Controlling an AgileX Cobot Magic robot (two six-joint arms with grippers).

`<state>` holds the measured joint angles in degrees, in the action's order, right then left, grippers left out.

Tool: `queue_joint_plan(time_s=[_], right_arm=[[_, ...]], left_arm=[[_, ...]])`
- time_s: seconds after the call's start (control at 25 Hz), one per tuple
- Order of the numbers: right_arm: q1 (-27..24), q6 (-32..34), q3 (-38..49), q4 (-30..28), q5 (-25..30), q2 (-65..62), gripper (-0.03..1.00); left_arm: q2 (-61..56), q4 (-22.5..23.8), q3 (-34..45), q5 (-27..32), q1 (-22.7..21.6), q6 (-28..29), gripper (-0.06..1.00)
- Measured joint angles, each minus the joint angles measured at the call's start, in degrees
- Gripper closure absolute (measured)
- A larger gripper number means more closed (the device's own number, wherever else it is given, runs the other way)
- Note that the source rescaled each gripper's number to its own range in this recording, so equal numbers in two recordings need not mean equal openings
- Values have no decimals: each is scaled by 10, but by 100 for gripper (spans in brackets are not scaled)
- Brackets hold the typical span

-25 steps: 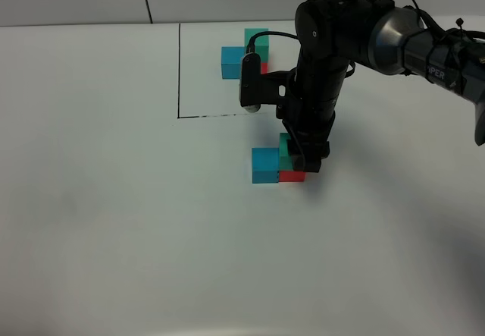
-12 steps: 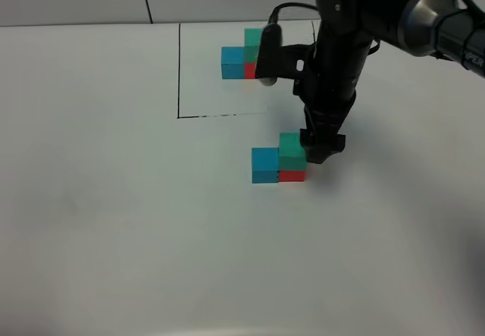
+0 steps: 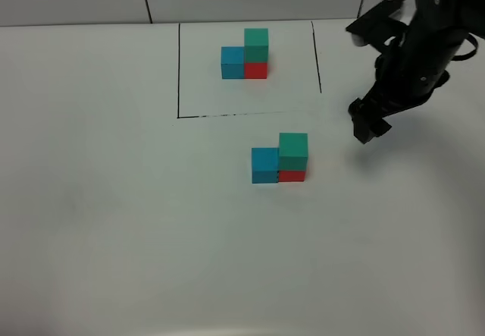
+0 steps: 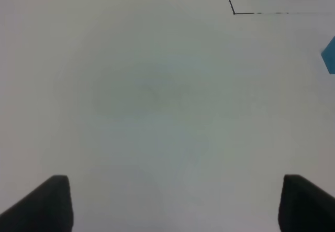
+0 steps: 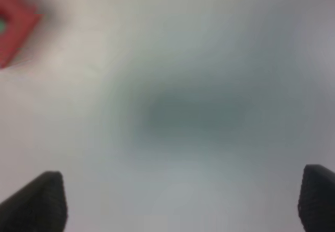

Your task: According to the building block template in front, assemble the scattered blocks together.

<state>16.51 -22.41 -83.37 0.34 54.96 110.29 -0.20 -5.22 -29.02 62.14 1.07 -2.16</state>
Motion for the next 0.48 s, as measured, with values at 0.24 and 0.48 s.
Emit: queue_joint_plan(time_s=[0.24,0.48], right_arm=[[-62,130,-12,-3,-94,-12,16],[-83,141,-32,-6,-109,-35,16]], left_arm=[[0,0,0,0,0,0,6],[0,0,0,0,0,0,6]])
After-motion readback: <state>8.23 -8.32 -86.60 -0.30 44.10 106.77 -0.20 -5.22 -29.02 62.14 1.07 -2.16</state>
